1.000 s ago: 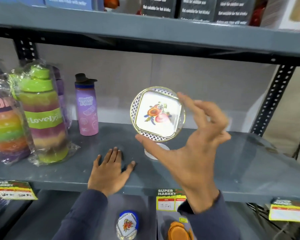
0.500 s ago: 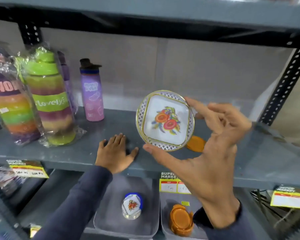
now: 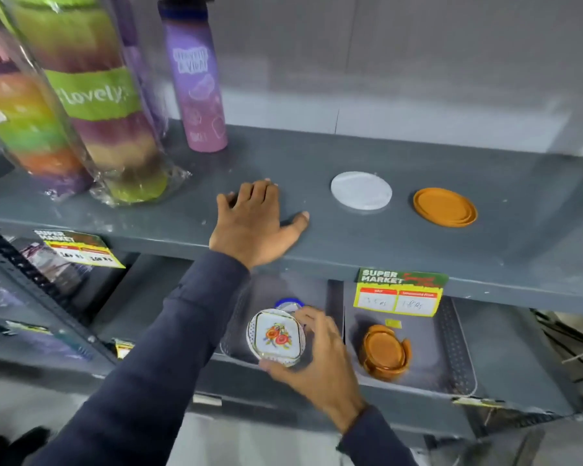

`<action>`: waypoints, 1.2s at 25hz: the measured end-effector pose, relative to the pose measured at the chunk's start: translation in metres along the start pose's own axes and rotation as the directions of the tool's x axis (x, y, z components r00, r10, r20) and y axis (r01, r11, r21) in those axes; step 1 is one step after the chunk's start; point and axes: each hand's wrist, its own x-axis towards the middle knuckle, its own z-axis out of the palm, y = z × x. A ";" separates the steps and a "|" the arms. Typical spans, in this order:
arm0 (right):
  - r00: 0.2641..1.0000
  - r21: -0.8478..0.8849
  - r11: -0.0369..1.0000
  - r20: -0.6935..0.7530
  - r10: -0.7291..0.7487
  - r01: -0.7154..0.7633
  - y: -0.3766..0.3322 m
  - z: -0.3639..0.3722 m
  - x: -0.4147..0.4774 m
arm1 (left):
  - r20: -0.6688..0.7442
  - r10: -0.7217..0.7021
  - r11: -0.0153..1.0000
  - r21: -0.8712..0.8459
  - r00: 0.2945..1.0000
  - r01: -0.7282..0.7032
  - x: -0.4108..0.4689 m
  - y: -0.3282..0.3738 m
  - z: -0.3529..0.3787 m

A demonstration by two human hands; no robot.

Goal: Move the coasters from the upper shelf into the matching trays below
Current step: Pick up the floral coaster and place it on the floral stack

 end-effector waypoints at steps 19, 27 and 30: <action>0.924 -0.539 0.835 0.250 0.289 -0.115 0.110 0.100 0.058 | -0.058 0.007 1.000 0.006 0.998 -0.007 -0.001 0.002 0.001; 0.887 -0.476 0.863 0.311 0.343 -0.167 0.120 0.095 0.063 | -0.028 0.013 1.000 0.006 1.000 -0.013 -0.001 0.002 -0.001; 0.889 -0.490 0.856 0.304 0.342 -0.162 0.115 0.090 0.062 | -0.012 0.008 1.000 0.010 1.000 -0.008 -0.001 0.002 -0.001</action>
